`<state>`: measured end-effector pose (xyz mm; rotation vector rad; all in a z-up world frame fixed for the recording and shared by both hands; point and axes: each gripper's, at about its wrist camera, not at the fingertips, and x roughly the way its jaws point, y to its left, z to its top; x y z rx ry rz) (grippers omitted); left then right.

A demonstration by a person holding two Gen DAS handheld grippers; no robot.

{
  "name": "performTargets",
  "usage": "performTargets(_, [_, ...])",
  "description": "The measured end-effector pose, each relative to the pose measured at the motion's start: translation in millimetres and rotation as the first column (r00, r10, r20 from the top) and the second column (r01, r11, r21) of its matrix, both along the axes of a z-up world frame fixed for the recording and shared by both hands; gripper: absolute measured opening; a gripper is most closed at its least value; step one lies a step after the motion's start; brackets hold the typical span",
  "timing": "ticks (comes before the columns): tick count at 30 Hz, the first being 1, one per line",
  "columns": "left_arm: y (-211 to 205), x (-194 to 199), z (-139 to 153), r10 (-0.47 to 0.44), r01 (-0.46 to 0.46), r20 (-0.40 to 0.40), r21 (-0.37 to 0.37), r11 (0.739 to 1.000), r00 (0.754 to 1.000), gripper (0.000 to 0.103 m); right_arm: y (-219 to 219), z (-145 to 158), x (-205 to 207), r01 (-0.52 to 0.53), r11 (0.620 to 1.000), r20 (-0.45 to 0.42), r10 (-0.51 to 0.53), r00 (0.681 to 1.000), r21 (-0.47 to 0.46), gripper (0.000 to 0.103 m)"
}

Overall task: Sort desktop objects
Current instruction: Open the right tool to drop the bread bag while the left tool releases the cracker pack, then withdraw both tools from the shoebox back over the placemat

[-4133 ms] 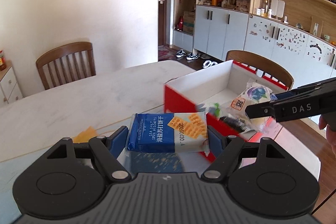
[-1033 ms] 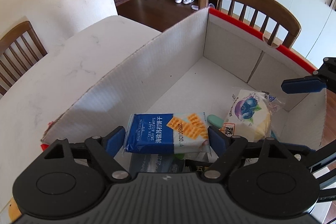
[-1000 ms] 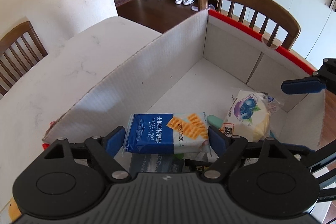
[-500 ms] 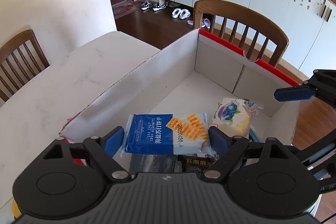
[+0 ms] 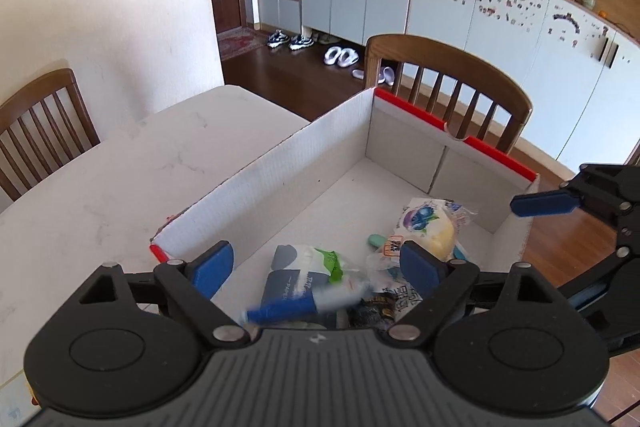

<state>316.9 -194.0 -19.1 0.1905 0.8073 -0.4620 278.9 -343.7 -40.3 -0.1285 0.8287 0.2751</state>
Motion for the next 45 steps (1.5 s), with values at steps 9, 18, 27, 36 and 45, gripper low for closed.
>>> performTargets(9, [18, -25, 15, -0.031, 0.032, 0.037, -0.042, 0.999, 0.999, 0.099, 16, 5, -17, 0.027, 1.000, 0.006, -0.027, 1.000, 0.007, 0.087])
performTargets(18, [41, -50, 28, -0.049, 0.054, 0.059, -0.078, 0.995, 0.997, 0.102, 33, 12, -33, 0.055, 0.998, 0.025, -0.055, 0.998, 0.008, 0.087])
performTargets(27, [74, -74, 34, -0.039, 0.047, 0.085, -0.105, 0.993, 0.996, 0.103, 52, 14, -48, 0.073, 0.997, 0.032, -0.073, 0.997, 0.021, 0.087])
performTargets(36, [114, -94, 34, 0.001, 0.011, 0.097, -0.124, 0.992, 0.995, 0.103, 82, 15, -61, 0.062, 0.997, 0.039, -0.064, 0.997, 0.038, 0.087])
performTargets(45, [159, -110, 30, 0.053, -0.037, 0.111, -0.136, 0.990, 0.992, 0.103, 117, 17, -69, 0.034, 0.998, 0.044, -0.037, 0.998, 0.060, 0.088])
